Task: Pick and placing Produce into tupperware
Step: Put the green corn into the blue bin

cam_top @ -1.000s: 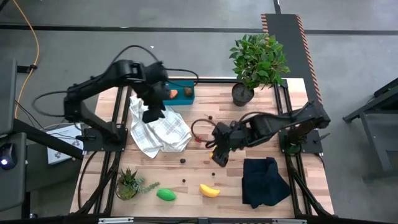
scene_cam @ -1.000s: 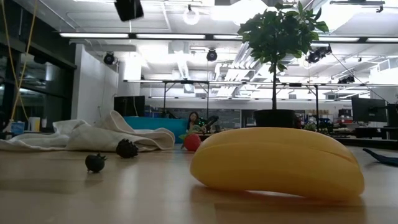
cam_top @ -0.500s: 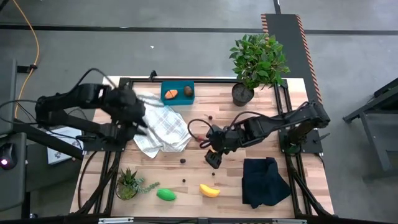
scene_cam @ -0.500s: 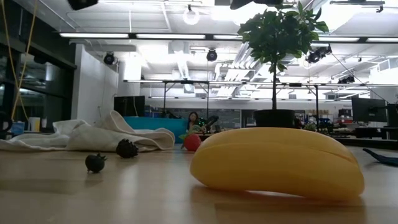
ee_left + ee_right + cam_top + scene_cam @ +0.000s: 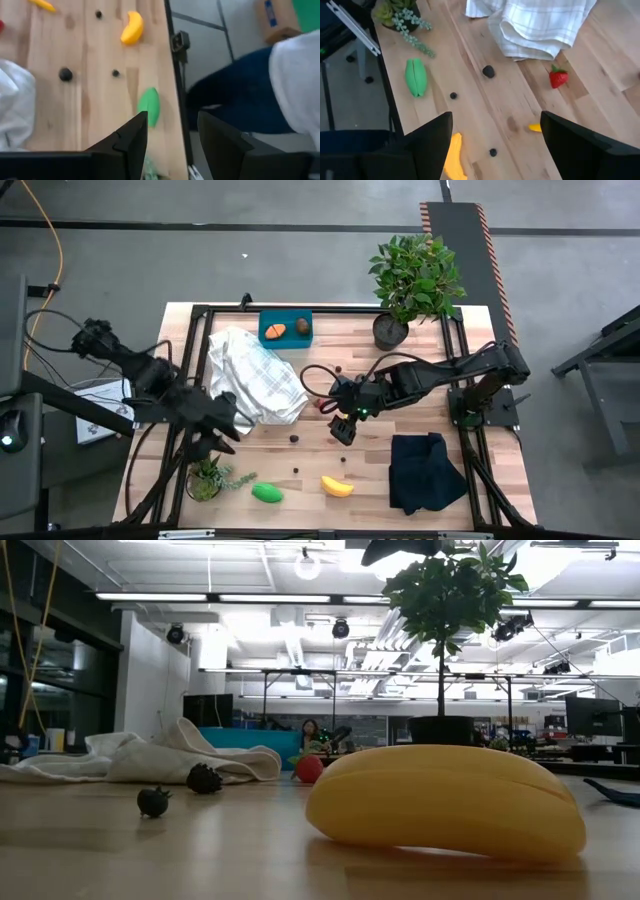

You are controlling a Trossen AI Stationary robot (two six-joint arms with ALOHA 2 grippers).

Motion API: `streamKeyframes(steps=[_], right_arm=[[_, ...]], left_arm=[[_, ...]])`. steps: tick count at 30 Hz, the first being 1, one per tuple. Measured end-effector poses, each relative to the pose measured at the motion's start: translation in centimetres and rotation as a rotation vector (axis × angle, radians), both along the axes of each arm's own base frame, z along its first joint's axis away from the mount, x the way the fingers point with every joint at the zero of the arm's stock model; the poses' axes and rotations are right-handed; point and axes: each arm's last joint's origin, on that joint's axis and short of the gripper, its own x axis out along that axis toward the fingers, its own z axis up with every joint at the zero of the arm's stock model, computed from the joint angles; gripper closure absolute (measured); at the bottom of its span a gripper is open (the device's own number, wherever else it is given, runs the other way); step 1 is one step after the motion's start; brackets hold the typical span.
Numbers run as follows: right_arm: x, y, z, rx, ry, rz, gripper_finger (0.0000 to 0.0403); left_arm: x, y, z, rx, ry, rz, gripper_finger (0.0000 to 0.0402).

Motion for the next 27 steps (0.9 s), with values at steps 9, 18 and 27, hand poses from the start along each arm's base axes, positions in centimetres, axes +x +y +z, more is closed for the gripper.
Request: streamKeyframes(steps=[9, 18, 27], right_arm=[[-0.8, 2.0, -0.1, -0.014, 0.024, 0.084, 0.0110], [-1.5, 4.2, -0.1, -0.055, 0.002, 0.065, 0.0110], [-1.8, 4.7, -0.1, -0.039, 0.005, 0.050, 0.0110]], left_arm=[[1.1, -5.8, -2.5, 0.217, -0.031, -0.046, 0.0240], [3.9, -10.7, -6.9, 0.266, 0.015, -0.131, 0.0211], [5.7, -12.4, -9.5, 0.334, 0.010, -0.210, 0.0154]])
